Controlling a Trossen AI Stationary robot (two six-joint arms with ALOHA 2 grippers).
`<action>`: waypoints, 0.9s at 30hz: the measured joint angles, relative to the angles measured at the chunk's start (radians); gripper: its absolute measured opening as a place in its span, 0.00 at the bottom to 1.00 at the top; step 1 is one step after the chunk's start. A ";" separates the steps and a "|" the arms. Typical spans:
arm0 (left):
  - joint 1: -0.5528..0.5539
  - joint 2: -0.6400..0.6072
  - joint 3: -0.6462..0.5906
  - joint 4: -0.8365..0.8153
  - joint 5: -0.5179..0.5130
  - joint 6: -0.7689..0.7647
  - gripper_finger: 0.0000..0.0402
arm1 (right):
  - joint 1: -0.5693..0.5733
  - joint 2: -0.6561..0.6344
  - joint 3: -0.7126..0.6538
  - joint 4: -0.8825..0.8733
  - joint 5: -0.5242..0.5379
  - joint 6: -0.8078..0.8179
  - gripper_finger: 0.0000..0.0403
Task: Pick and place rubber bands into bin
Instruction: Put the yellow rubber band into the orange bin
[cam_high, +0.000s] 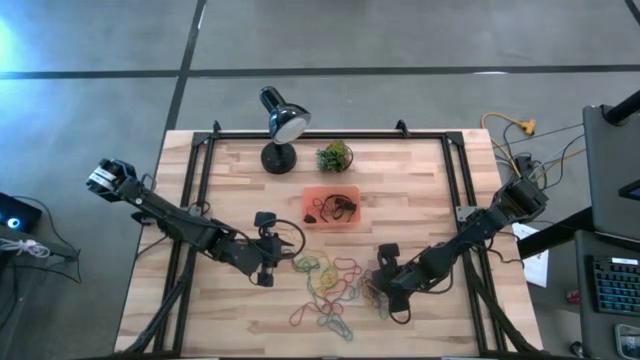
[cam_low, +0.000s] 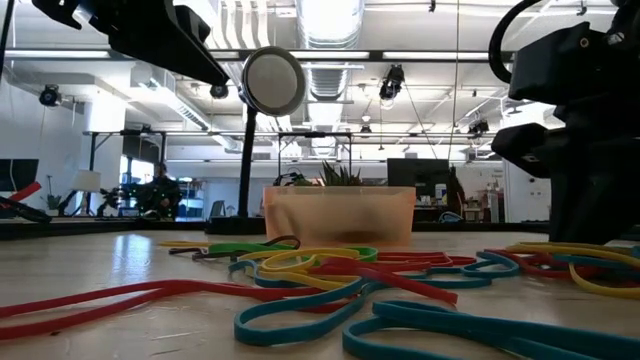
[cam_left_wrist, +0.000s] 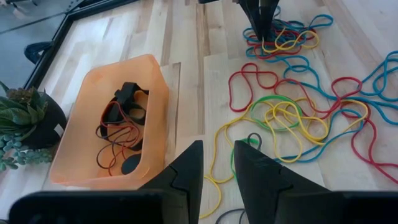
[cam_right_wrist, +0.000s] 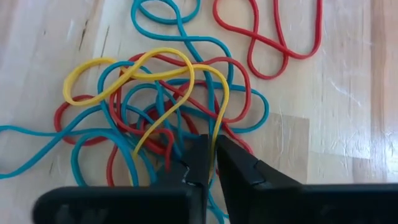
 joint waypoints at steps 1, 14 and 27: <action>0.000 0.000 -0.001 0.000 0.000 0.000 0.19 | 0.000 0.000 0.000 -0.002 0.000 0.000 0.03; 0.000 0.000 -0.014 0.001 -0.020 0.001 0.19 | 0.000 -0.121 0.037 -0.109 0.003 -0.004 0.02; 0.000 0.000 -0.016 0.025 -0.026 0.001 0.19 | -0.002 -0.132 0.040 -0.359 0.177 0.189 0.02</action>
